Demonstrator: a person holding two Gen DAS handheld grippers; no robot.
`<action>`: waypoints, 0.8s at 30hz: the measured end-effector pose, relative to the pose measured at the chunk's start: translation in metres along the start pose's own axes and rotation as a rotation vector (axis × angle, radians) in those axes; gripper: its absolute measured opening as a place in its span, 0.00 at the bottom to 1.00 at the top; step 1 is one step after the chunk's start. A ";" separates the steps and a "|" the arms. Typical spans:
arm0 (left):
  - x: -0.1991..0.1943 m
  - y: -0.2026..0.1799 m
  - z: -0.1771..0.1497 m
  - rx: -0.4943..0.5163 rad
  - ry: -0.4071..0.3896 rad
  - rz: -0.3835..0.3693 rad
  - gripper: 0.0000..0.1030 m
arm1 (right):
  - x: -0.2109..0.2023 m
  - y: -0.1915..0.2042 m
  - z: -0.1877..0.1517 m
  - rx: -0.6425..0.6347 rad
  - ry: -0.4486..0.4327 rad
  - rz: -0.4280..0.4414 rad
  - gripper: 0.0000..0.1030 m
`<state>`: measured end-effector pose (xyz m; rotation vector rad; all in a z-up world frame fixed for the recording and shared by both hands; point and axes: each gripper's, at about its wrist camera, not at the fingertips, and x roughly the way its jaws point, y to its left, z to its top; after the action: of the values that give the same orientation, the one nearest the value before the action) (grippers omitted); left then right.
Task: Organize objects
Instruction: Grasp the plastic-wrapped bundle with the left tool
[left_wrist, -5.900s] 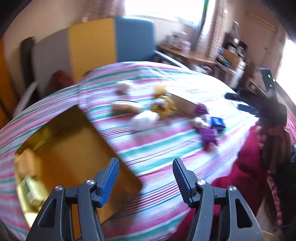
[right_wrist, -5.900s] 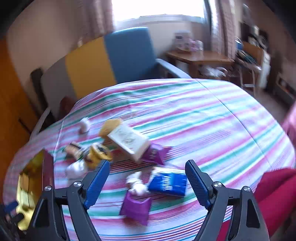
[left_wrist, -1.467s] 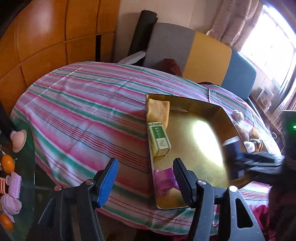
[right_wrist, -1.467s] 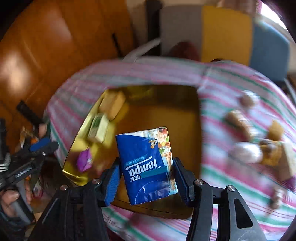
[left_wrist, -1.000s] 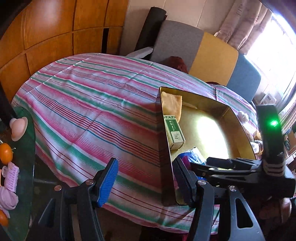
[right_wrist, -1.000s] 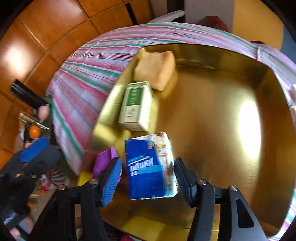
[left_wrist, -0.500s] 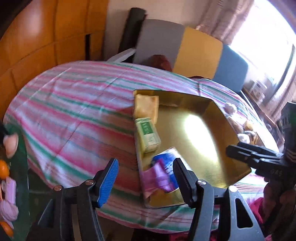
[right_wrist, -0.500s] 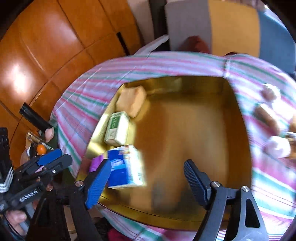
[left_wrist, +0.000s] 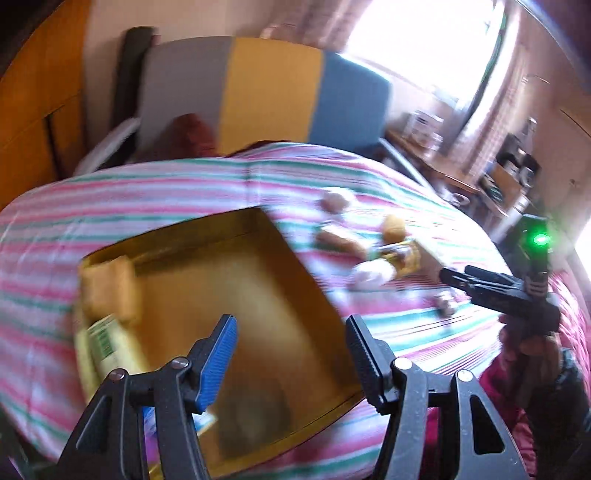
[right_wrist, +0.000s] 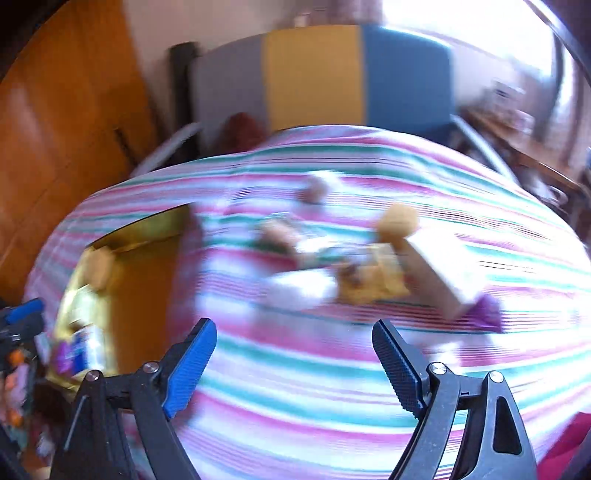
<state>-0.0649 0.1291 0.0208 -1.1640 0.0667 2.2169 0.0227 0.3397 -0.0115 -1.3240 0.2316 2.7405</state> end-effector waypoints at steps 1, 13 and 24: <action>0.008 -0.009 0.008 0.010 0.011 -0.018 0.60 | 0.000 -0.017 0.002 0.020 -0.011 -0.025 0.84; 0.160 -0.072 0.121 0.034 0.174 -0.021 0.60 | -0.005 -0.100 0.001 0.242 -0.080 0.066 0.87; 0.284 -0.065 0.186 -0.135 0.248 0.017 0.60 | 0.002 -0.090 -0.001 0.227 -0.053 0.165 0.89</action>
<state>-0.2819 0.3843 -0.0661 -1.5129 0.0294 2.1073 0.0355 0.4276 -0.0220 -1.2205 0.6543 2.7719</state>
